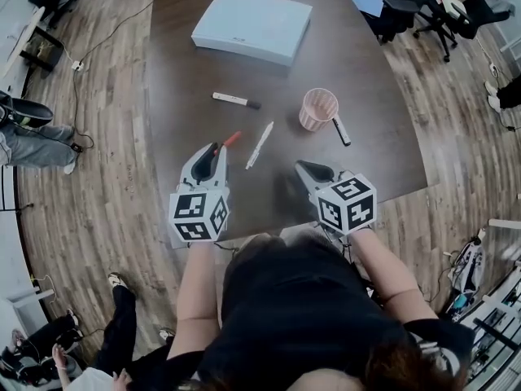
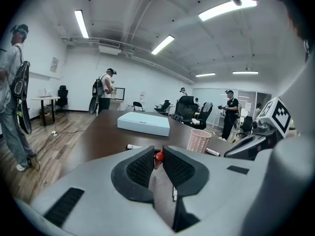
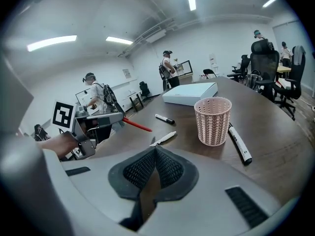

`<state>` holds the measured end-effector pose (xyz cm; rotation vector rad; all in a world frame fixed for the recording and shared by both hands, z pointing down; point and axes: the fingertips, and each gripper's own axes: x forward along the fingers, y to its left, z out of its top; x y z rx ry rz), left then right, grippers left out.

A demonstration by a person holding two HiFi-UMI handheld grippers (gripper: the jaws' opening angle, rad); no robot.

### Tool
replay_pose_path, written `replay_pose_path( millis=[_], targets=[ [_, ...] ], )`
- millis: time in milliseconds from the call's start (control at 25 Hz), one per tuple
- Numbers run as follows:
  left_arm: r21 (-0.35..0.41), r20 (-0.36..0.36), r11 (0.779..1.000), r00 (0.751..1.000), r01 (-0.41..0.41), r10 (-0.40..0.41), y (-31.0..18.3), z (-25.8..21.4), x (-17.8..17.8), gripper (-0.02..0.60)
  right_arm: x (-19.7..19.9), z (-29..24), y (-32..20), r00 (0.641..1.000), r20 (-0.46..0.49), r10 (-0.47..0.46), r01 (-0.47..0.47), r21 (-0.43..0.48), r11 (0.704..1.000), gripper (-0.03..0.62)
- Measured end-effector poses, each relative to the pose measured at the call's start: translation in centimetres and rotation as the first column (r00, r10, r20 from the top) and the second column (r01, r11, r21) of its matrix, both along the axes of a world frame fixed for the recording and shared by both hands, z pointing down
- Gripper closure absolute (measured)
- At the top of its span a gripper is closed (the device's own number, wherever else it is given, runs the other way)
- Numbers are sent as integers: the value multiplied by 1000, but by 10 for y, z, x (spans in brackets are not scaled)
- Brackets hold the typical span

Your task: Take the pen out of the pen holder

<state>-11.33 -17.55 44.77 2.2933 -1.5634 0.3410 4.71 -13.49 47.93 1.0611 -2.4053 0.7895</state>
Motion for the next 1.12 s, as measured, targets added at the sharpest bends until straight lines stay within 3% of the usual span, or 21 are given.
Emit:
replay_pose_path(
  millis=[440, 720, 1120],
  targets=[
    [-24, 9, 999, 999, 43, -43, 10, 29, -20, 509, -18, 7, -3, 999, -5, -44, 44, -17, 999, 576],
    [-119, 29, 992, 999, 28, -25, 25, 56, -23, 509, -29, 14, 0, 997, -13, -80, 79, -34, 996, 576],
    [-259, 99, 966, 995, 26, 0, 40, 95, -27, 508, -34, 18, 5, 995, -21, -94, 93, -44, 995, 576]
  ],
)
